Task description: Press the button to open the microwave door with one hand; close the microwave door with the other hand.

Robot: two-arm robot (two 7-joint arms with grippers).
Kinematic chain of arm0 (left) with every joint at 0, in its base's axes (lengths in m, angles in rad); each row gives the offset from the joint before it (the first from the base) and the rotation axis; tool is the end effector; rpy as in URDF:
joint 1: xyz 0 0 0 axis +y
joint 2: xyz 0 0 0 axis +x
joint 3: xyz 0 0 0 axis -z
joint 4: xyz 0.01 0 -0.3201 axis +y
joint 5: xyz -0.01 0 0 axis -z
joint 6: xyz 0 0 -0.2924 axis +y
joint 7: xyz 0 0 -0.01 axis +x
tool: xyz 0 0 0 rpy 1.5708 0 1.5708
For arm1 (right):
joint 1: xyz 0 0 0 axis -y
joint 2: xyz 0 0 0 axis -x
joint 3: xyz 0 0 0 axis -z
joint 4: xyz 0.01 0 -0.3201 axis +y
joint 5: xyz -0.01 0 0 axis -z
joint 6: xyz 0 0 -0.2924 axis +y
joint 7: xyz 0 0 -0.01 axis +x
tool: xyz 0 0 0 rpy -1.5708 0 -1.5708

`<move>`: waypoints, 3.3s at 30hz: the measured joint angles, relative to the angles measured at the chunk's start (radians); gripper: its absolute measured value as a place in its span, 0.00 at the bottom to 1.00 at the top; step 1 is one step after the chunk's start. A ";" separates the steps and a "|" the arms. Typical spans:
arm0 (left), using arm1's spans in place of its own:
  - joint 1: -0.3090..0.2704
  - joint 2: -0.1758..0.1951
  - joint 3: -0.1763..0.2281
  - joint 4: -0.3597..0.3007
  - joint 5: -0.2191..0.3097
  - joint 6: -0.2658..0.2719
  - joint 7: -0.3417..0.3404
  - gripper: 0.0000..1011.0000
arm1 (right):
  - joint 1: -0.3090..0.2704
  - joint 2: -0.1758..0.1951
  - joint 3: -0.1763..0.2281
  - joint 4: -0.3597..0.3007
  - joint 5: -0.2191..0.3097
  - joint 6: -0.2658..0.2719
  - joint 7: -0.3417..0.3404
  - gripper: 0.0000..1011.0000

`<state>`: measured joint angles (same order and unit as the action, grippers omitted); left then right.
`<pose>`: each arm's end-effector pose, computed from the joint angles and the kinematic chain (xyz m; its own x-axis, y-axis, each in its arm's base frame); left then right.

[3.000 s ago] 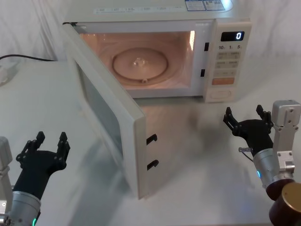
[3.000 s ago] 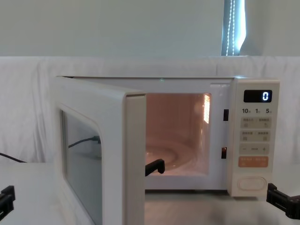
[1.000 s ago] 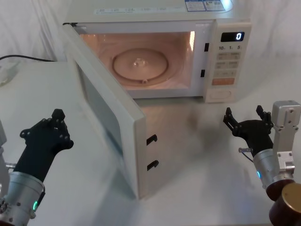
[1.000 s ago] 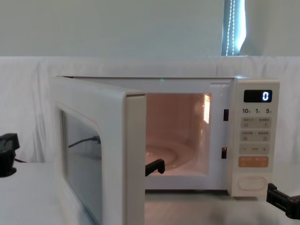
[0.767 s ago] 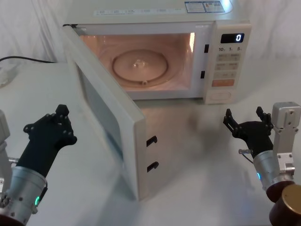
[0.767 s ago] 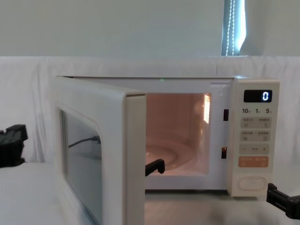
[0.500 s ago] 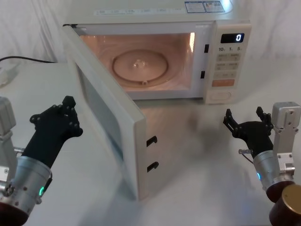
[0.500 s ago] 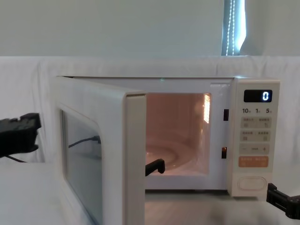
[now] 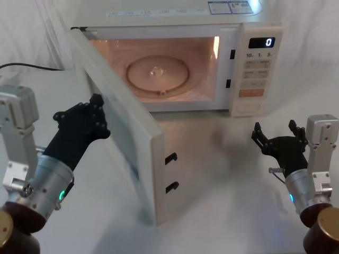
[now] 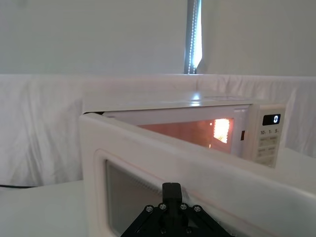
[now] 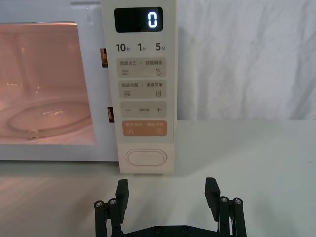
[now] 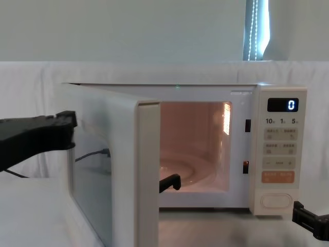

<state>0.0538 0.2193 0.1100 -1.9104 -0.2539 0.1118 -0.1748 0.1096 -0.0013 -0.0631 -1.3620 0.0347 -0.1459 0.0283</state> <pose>0.2840 0.0177 -0.2472 0.3542 0.9351 -0.0088 -0.9256 0.3493 -0.1460 0.3443 0.0196 -0.3556 0.0876 -0.9958 -0.0276 0.9952 0.0862 0.0473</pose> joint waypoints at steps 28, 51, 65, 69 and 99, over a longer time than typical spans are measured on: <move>-0.203 -0.052 0.109 0.177 0.027 0.031 0.005 0.00 | 0.000 0.000 0.000 0.000 0.000 0.000 0.000 0.99; -0.355 -0.120 0.167 0.365 0.048 0.006 -0.005 0.00 | 0.000 0.000 0.000 0.000 0.000 0.000 0.000 0.99; -0.445 -0.140 0.187 0.458 0.072 -0.001 -0.012 0.00 | 0.000 0.000 0.000 0.000 0.000 0.000 0.000 0.99; -0.465 -0.145 0.192 0.480 0.077 -0.001 -0.016 0.00 | 0.000 0.000 0.000 0.000 0.000 0.000 0.000 0.99; -0.574 -0.191 0.217 0.629 0.122 -0.032 -0.015 0.00 | 0.000 0.000 0.000 0.000 0.000 0.000 0.000 0.99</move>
<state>-0.5200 0.0286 0.3267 -1.2817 -0.1316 0.0794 -0.1896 0.1096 -0.0013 -0.0631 -1.3620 0.0347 -0.1459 0.0283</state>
